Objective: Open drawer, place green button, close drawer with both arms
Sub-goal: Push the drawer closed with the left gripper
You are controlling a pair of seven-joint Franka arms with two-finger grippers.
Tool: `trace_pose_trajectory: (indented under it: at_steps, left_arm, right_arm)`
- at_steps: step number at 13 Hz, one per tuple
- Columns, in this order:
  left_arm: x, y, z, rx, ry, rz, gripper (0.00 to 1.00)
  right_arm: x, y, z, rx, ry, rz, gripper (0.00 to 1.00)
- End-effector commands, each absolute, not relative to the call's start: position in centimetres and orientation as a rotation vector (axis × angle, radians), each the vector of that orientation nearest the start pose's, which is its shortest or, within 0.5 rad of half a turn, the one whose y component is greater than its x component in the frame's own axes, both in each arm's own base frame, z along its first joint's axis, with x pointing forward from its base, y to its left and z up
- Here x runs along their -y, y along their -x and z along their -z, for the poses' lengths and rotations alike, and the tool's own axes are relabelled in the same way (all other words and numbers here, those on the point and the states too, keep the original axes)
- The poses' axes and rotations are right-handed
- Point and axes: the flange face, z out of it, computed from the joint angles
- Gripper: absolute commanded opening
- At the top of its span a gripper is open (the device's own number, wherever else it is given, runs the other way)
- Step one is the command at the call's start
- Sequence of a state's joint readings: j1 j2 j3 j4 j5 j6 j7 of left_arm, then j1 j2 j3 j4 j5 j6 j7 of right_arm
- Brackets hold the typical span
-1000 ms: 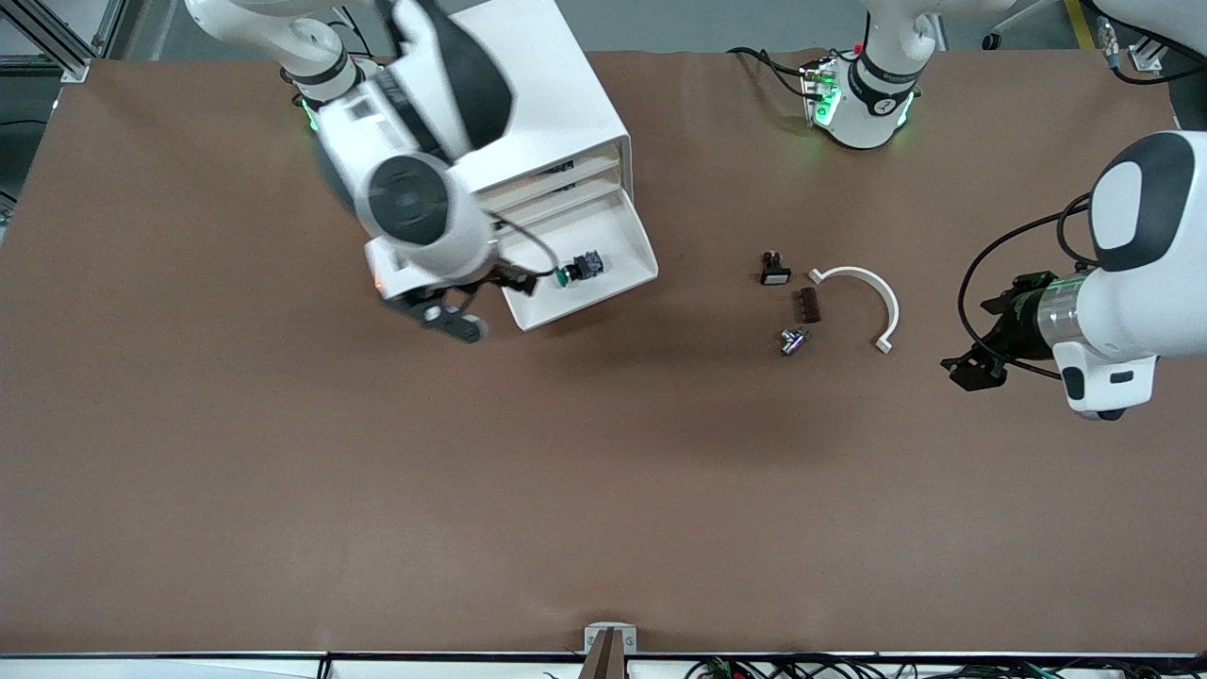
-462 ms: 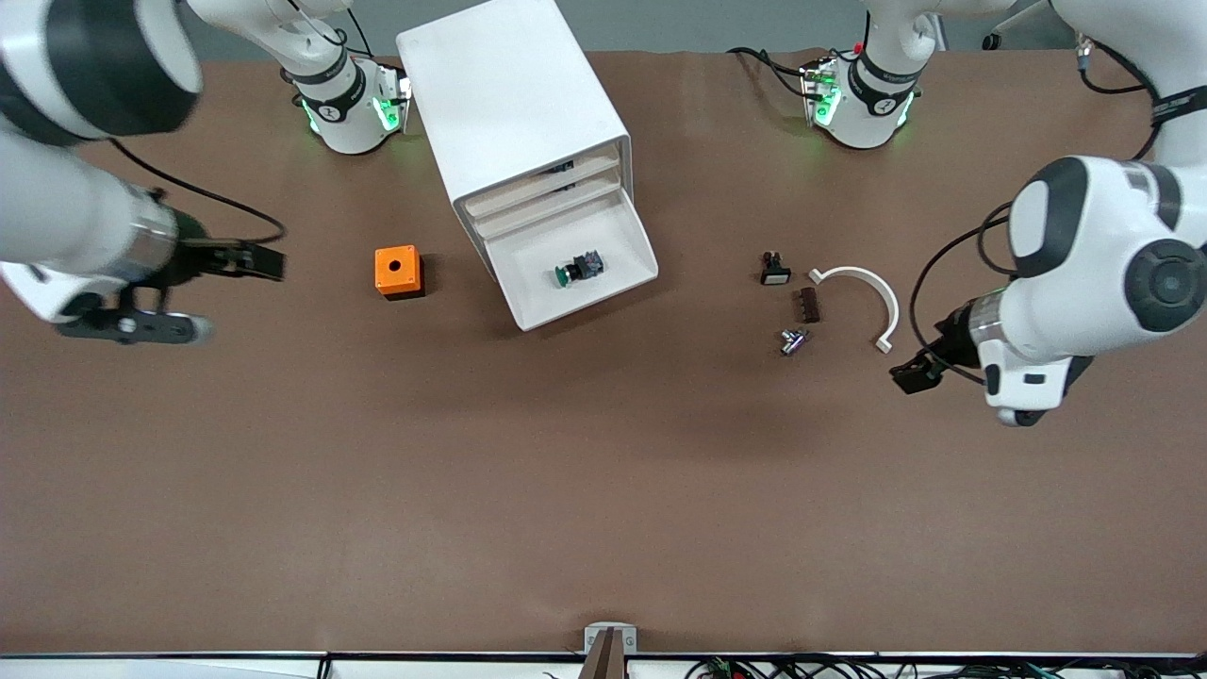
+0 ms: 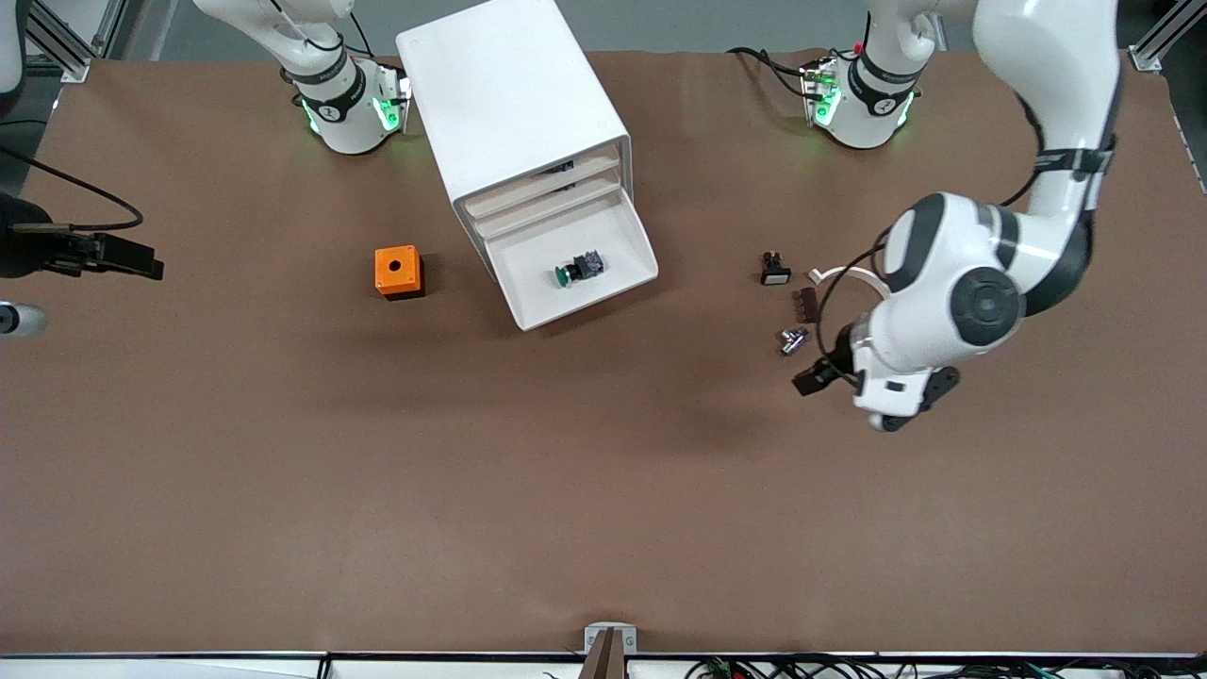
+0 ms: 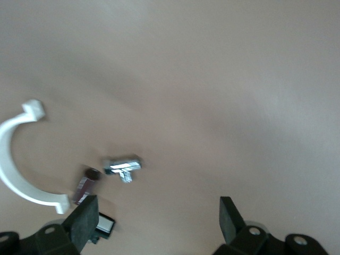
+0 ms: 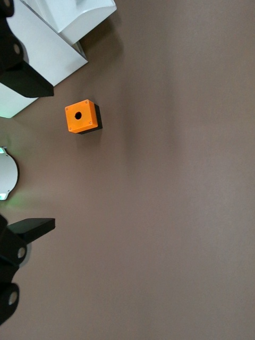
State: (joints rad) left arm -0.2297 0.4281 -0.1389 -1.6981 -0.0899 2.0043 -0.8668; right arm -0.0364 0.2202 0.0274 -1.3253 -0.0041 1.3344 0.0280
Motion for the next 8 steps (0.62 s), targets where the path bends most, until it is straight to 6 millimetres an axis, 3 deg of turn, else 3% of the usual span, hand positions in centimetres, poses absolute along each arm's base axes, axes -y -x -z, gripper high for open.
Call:
trace_pose_trajectory:
  at_steps: [1,4,7,8]
  left_arm:
    - [27.9,-59.4,-31.3,0.756,3.065,-0.295,1.0]
    - [33.5,-57.1,-28.3,0.797,3.045,-0.3,1.0]
    - [38.0,-55.2,-25.3,0.82,3.015,-0.326,1.0]
    - [39.5,-54.2,-24.7,0.833,3.002,-0.338,1.0]
  right_arm:
    - [0.6,-59.7,-57.9,0.041,3.127,-0.318,1.0]
    - [1.3,-59.6,-58.3,0.048,3.128,-0.313,1.0]
    - [6.1,-59.3,-58.4,0.149,3.09,-0.305,1.0]
    - [6.8,-59.2,-58.5,0.135,3.085,-0.303,1.0]
